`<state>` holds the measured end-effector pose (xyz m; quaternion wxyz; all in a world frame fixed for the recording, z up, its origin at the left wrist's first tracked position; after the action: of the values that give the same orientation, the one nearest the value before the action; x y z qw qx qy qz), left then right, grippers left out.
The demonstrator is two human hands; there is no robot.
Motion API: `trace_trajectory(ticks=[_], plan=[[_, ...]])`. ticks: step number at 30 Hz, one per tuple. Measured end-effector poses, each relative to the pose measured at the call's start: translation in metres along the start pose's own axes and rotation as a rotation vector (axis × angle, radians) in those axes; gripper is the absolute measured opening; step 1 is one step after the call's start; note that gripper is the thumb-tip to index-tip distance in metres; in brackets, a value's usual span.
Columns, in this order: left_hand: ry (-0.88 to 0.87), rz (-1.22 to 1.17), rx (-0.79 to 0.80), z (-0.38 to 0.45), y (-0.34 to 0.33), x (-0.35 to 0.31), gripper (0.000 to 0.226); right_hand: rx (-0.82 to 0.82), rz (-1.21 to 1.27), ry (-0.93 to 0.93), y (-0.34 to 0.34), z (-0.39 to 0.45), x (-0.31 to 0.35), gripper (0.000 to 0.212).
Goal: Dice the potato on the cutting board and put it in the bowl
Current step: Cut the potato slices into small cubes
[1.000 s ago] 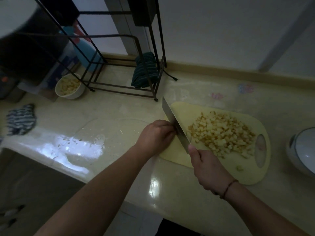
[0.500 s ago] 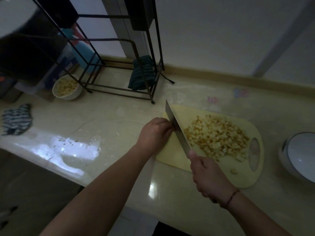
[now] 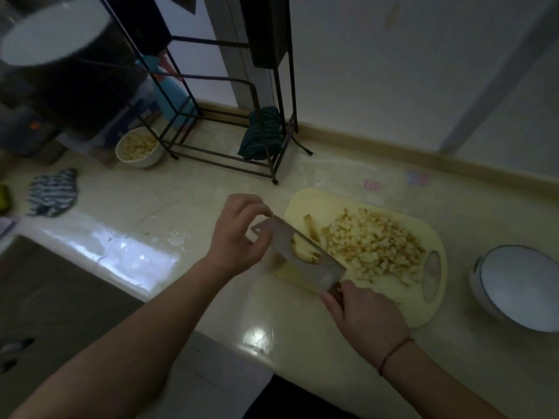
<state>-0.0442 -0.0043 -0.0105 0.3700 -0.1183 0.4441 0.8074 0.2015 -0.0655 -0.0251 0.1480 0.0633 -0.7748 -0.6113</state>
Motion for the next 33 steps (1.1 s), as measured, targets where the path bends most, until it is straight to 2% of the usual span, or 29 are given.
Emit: trace_trajectory(ticks=[2,4,5,7,8,10,14,16,18,24,30,33], plan=[[-0.041,-0.012,0.347,0.011,0.002,-0.005,0.029,-0.031,-0.088,0.065,-0.003,-0.002,-0.003,0.069],[0.001,0.008,0.649,0.018,-0.004,-0.009,0.045,-0.090,-0.137,0.097,-0.001,-0.001,-0.005,0.063],[0.016,0.013,0.738,0.019,-0.008,-0.011,0.050,-0.084,-0.167,0.115,0.001,-0.001,-0.006,0.058],[0.030,0.013,0.817,0.020,-0.018,-0.014,0.058,-0.102,-0.228,0.144,0.002,-0.002,-0.010,0.052],[0.031,0.015,0.828,0.019,-0.022,-0.015,0.061,-0.128,-0.241,0.146,0.006,-0.001,-0.010,0.051],[0.018,0.021,0.839,0.019,-0.026,-0.015,0.059,-0.061,-0.294,0.154,0.016,-0.006,-0.008,0.048],[0.006,0.023,0.911,0.018,-0.031,-0.018,0.050,-0.132,-0.366,0.244,0.011,-0.012,-0.008,0.053],[-0.004,0.045,0.938,0.018,-0.034,-0.020,0.046,-0.061,-0.250,0.118,0.012,-0.017,-0.009,0.057],[0.000,0.078,0.948,0.015,-0.037,-0.023,0.042,-0.150,-0.194,0.129,0.003,-0.016,-0.011,0.061],[0.105,0.235,0.904,0.009,-0.046,-0.021,0.046,-0.195,-0.208,0.166,0.001,-0.023,-0.015,0.051],[0.286,0.304,0.849,0.001,-0.049,-0.011,0.052,-0.256,-0.267,0.240,0.000,-0.047,-0.040,0.061],[0.352,0.260,0.823,-0.005,-0.048,-0.011,0.054,-0.284,-0.252,0.239,-0.004,-0.069,-0.067,0.066]])
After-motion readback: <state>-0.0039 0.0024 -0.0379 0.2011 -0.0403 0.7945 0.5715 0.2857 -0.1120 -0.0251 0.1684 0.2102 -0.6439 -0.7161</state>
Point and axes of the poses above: each hand's wrist, its own z-axis towards the middle knuckle, its own y-axis out of the back of the hand, x = y × z, the point moved 1 cm from there along z, towards the middle knuckle, and after that the axes turned 7 degrees about -z, right-handed, at the moved point
